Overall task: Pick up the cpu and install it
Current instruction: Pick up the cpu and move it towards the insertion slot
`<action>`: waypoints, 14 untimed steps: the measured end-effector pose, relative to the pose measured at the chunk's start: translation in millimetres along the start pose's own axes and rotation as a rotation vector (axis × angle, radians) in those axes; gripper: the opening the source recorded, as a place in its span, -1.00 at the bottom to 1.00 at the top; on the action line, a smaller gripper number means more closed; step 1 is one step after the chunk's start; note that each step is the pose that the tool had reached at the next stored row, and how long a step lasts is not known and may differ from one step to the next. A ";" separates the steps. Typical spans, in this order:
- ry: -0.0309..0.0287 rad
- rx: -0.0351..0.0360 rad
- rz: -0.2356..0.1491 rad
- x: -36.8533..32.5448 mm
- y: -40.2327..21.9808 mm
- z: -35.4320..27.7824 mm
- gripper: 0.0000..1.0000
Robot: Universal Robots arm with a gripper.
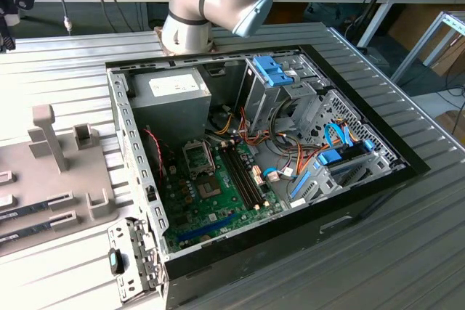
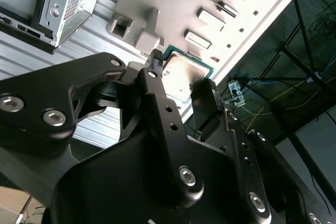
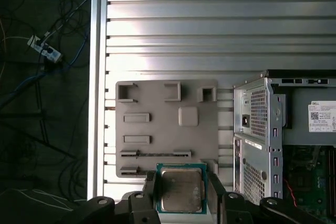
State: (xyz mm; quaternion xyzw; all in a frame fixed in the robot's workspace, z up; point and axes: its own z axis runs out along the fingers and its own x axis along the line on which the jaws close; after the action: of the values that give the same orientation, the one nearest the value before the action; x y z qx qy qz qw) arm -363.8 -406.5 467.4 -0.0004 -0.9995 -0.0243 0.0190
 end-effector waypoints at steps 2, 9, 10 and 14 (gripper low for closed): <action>0.0001 0.0000 0.000 -1.3 0.0 0.2 -0.05; 0.0000 0.0000 0.000 -7.1 -0.1 1.6 -0.05; 0.0001 0.0000 0.000 -7.5 -0.1 1.7 -0.05; 0.0000 0.0000 0.000 -9.7 -0.1 2.3 -0.05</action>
State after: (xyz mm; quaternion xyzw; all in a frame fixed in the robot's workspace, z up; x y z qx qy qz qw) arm -354.2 -406.5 464.8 -0.0004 -0.9995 -0.0243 0.0191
